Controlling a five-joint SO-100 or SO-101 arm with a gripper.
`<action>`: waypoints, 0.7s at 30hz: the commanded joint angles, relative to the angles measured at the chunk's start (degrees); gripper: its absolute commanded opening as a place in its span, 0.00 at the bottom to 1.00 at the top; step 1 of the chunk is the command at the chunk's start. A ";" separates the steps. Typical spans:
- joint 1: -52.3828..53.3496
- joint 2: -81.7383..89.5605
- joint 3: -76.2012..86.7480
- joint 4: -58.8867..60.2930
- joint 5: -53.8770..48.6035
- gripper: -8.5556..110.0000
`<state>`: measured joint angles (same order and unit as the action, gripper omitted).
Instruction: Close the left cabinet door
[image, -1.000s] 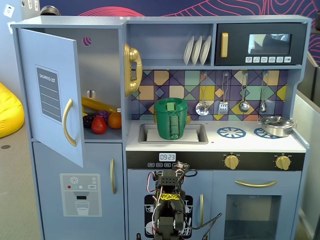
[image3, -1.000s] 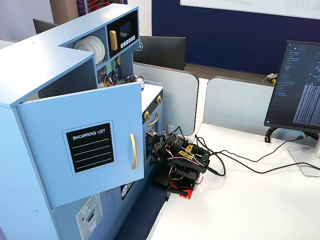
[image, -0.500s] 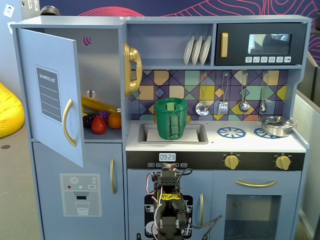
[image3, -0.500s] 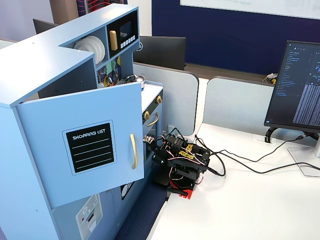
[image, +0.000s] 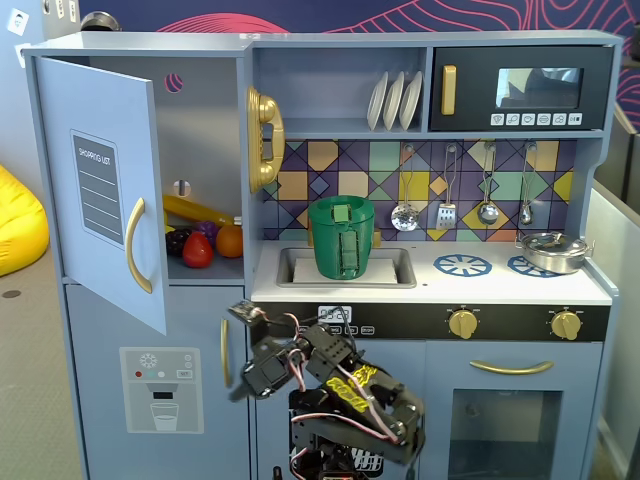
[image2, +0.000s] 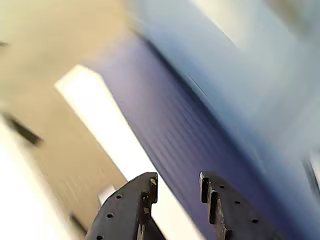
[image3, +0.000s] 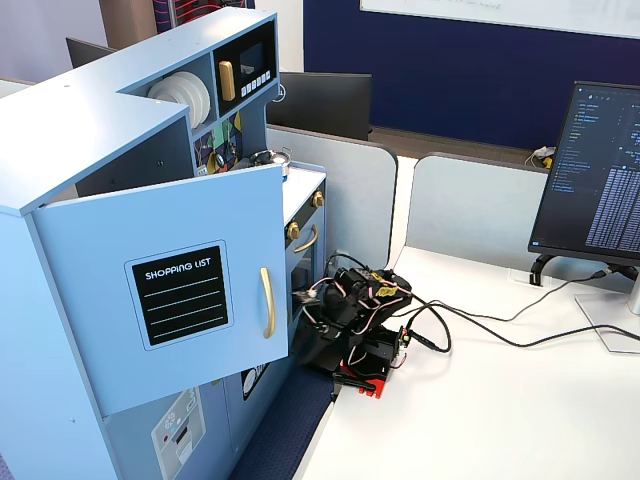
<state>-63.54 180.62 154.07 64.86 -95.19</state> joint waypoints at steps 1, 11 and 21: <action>-15.73 -0.26 -7.65 -5.45 -6.06 0.07; -33.22 -16.96 -21.27 -29.09 -13.36 0.07; -32.08 -43.07 -44.47 -36.30 -19.69 0.07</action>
<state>-96.24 145.72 120.85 31.55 -112.76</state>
